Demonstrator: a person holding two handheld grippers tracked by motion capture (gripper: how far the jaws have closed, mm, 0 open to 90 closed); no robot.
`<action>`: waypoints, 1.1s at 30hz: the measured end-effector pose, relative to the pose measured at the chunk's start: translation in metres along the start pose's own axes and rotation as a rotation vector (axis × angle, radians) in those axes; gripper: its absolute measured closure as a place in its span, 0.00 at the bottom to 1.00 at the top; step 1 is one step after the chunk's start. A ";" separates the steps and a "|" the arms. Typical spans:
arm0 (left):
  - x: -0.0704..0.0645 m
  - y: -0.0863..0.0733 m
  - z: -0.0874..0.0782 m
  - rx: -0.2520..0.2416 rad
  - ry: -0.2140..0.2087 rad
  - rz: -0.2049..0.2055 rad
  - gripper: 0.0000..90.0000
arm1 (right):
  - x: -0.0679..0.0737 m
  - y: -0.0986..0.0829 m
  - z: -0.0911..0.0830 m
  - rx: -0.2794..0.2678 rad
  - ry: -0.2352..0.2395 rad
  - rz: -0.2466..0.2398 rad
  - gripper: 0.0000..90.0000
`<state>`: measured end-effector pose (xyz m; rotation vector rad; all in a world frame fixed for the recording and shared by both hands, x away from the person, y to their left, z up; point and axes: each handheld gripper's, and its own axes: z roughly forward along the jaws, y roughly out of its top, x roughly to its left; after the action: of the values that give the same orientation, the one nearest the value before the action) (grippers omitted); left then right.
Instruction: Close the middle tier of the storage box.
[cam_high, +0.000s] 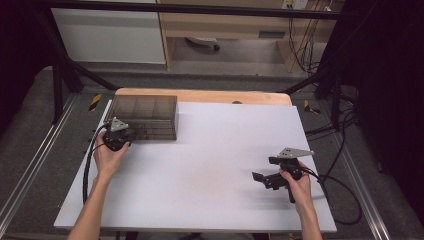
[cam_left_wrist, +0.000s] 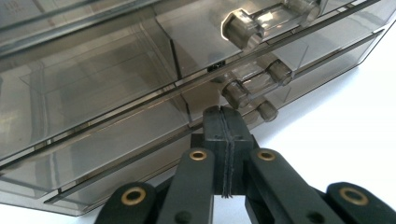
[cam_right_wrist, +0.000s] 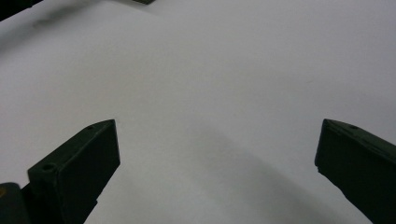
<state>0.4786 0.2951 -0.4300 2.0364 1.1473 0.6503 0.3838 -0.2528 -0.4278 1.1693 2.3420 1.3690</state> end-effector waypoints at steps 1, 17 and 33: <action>0.000 0.000 0.000 0.001 0.001 0.001 0.99 | 0.000 0.000 0.000 0.000 0.000 0.000 0.01; -0.004 -0.003 -0.009 0.051 -0.038 0.005 0.95 | 0.000 0.000 -0.001 0.001 0.001 -0.003 0.01; -0.013 -0.008 -0.027 0.046 -0.114 -0.027 0.68 | 0.000 0.000 -0.002 -0.006 0.002 0.002 0.01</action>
<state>0.4487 0.2956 -0.4207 2.0649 1.1297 0.4922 0.3833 -0.2538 -0.4266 1.1698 2.3363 1.3777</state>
